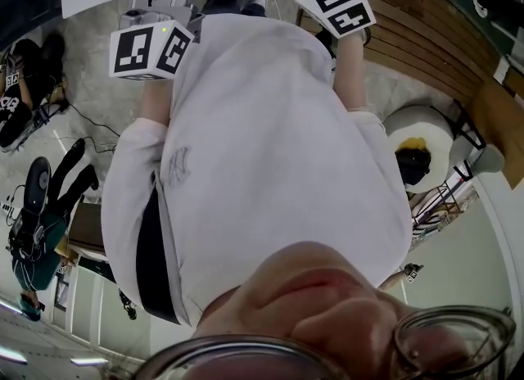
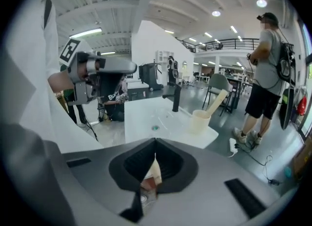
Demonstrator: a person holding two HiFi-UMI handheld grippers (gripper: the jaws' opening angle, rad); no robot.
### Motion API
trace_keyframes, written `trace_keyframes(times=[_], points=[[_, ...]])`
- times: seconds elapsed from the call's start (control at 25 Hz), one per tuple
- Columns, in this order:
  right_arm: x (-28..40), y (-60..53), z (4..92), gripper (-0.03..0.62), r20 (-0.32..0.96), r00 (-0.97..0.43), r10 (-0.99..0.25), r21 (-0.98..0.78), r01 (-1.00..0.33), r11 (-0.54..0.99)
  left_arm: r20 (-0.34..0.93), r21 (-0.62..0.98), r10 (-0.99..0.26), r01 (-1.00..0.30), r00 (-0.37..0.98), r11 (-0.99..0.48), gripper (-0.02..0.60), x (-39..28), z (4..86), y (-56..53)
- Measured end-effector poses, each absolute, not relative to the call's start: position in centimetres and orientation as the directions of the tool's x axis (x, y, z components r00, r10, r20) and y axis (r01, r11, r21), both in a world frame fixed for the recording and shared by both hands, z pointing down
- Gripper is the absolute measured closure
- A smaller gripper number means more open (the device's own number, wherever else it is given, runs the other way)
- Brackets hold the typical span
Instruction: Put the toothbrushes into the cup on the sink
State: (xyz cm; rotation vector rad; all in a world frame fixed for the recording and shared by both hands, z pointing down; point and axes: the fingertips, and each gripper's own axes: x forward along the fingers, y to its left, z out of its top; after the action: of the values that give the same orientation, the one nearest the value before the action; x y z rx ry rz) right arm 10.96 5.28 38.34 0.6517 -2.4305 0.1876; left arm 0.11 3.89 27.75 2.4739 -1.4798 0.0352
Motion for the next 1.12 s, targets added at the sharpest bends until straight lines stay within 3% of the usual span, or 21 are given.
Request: trace_keyframes(times=[0.4, 0.56, 1.12], points=[[8.0, 2.8, 46.8, 0.582, 0.845, -0.488, -0.220, 0.057, -0.327, 0.943, 0.162, 0.223, -0.864, -0.870, 0.477, -0.439, 0.580, -2.4, 28.5, 0.8], [5.5, 2.3, 47.6, 0.582, 0.854, -0.488, -0.180, 0.030, -0.299, 0.954, 0.177, 0.236, -0.858, -0.868, 0.481, -0.438, 0.580, -3.9, 28.9, -0.8], [6.1, 2.1, 47.5, 0.572, 0.841, -0.511, -0.175, -0.069, -0.422, 0.904, 0.192, 0.263, -0.764, -0.782, 0.616, -0.565, 0.580, -0.9, 28.7, -5.7]])
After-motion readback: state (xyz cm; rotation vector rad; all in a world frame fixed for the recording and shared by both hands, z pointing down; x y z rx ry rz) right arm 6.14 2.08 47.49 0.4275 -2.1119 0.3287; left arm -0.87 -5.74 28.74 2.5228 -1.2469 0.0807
